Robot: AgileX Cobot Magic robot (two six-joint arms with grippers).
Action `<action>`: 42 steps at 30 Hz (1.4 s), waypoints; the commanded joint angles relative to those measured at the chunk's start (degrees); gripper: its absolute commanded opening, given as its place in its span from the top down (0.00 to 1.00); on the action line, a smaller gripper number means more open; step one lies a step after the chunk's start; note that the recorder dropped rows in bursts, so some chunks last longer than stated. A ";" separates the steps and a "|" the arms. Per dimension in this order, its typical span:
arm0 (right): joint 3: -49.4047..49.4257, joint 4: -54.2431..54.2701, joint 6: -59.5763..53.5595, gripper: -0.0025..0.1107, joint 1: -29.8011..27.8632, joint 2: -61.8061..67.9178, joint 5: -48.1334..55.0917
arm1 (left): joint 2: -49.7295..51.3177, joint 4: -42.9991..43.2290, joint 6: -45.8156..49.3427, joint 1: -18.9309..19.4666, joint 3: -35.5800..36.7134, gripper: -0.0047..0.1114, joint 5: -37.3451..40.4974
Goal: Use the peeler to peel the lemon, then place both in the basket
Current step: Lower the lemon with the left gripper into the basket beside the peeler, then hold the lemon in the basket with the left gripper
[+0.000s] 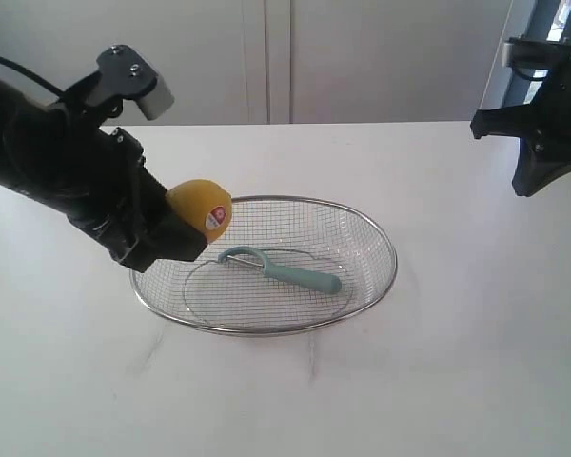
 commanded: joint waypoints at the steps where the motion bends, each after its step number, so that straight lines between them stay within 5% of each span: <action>1: 0.33 -0.18 0.34 0.98 -0.60 -0.60 -0.05 | 2.98 5.89 -3.26 -0.26 -3.81 0.96 4.16; 12: 0.33 -0.18 0.34 0.98 -0.60 -0.60 -0.05 | 13.17 13.03 -3.05 -0.53 -12.05 0.96 5.18; 21: 0.33 -0.18 0.34 0.98 -0.60 -0.60 -0.05 | 22.47 25.70 -2.93 -5.67 -16.35 0.96 5.31; 42: 0.33 -0.18 0.34 0.98 -0.60 -0.60 -0.05 | 29.42 26.78 -3.04 -7.10 -16.35 0.96 -2.84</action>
